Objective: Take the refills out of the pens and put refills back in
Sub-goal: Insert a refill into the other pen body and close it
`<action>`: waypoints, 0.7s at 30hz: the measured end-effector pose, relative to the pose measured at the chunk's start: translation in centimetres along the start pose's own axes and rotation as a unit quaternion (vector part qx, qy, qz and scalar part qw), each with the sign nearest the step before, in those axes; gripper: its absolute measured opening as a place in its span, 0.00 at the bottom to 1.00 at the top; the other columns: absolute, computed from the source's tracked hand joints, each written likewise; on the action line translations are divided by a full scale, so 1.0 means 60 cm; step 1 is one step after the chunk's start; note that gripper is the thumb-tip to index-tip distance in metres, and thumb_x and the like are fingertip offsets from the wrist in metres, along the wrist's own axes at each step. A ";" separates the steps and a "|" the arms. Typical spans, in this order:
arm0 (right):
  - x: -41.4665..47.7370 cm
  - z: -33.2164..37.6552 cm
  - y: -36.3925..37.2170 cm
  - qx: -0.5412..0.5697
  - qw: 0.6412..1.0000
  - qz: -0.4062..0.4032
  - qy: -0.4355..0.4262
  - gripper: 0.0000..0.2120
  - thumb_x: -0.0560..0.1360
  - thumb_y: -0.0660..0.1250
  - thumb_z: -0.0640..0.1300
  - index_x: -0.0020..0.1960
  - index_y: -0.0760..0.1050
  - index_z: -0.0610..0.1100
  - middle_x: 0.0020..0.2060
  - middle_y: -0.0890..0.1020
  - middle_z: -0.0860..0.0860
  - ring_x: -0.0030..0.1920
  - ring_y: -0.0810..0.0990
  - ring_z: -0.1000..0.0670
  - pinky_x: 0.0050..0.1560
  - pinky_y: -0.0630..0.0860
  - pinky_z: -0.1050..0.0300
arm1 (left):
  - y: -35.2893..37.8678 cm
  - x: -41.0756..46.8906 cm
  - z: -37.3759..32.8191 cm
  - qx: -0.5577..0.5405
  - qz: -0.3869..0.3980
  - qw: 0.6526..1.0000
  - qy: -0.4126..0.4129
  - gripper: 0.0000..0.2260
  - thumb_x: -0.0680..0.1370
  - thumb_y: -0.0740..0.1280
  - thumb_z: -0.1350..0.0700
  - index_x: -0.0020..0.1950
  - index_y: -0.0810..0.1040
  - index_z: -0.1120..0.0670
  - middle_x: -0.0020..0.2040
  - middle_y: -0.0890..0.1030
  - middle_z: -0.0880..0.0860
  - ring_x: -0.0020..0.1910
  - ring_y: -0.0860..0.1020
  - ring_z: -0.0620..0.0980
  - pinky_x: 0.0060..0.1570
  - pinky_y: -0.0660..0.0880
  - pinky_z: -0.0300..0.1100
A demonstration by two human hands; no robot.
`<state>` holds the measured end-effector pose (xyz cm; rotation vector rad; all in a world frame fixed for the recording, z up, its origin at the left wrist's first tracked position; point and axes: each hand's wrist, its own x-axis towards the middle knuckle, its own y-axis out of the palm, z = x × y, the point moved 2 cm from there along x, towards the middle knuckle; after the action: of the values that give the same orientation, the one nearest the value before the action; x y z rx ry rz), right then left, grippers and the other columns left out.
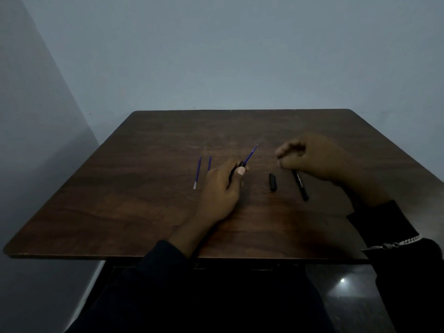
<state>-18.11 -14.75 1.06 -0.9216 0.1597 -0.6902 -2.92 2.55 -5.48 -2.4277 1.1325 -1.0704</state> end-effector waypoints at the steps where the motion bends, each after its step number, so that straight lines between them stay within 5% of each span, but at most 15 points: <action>1: 0.002 -0.003 -0.002 0.081 0.997 -0.010 -0.003 0.05 0.72 0.76 0.42 0.47 0.86 0.50 0.40 0.88 0.54 0.41 0.85 0.61 0.45 0.78 0.64 | 0.000 0.001 -0.001 0.001 0.000 1.000 -0.001 0.10 0.86 0.61 0.58 0.53 0.81 0.59 0.38 0.81 0.48 0.38 0.79 0.46 0.37 0.70 0.32; 6: 0.028 0.000 0.028 0.378 0.925 -0.015 0.018 0.08 0.75 0.65 0.25 0.50 0.83 0.28 0.50 0.87 0.38 0.47 0.88 0.47 0.48 0.83 0.62 | -0.002 0.000 -0.004 0.002 -0.001 1.000 -0.005 0.11 0.86 0.61 0.58 0.50 0.80 0.60 0.39 0.80 0.45 0.38 0.78 0.44 0.37 0.70 0.32; 8: 0.034 0.004 0.037 0.424 0.906 -0.016 0.007 0.09 0.75 0.64 0.23 0.50 0.82 0.28 0.51 0.87 0.37 0.51 0.88 0.45 0.52 0.84 0.59 | -0.003 -0.001 -0.004 0.009 0.003 1.000 -0.012 0.11 0.87 0.61 0.57 0.51 0.80 0.60 0.39 0.79 0.45 0.38 0.78 0.44 0.37 0.70 0.33; 13: 0.037 0.006 0.037 0.446 0.895 -0.010 -0.033 0.13 0.73 0.69 0.23 0.49 0.85 0.37 0.51 0.88 0.39 0.52 0.88 0.44 0.53 0.83 0.60 | -0.003 -0.002 0.000 0.020 -0.008 1.000 -0.019 0.11 0.86 0.61 0.57 0.52 0.81 0.60 0.38 0.80 0.47 0.38 0.78 0.44 0.35 0.69 0.30; 18: 0.039 0.002 0.015 0.380 0.922 -0.022 -0.066 0.10 0.74 0.74 0.32 0.47 0.88 0.47 0.48 0.89 0.43 0.52 0.88 0.43 0.54 0.83 0.57 | -0.003 -0.002 0.004 0.027 -0.003 0.999 -0.024 0.11 0.86 0.61 0.55 0.52 0.80 0.58 0.39 0.81 0.49 0.37 0.79 0.45 0.38 0.74 0.44; 21: 0.039 0.011 0.006 0.331 0.940 -0.015 -0.078 0.11 0.75 0.74 0.33 0.46 0.87 0.49 0.48 0.89 0.47 0.51 0.89 0.47 0.53 0.83 0.59 | -0.003 -0.002 0.001 0.024 -0.005 1.000 -0.018 0.11 0.87 0.61 0.56 0.51 0.80 0.59 0.39 0.81 0.50 0.38 0.78 0.47 0.38 0.73 0.40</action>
<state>-15.83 -15.61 1.54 -0.3264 -0.2222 -0.6347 -2.84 2.77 -5.48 -2.4088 1.0725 -1.0397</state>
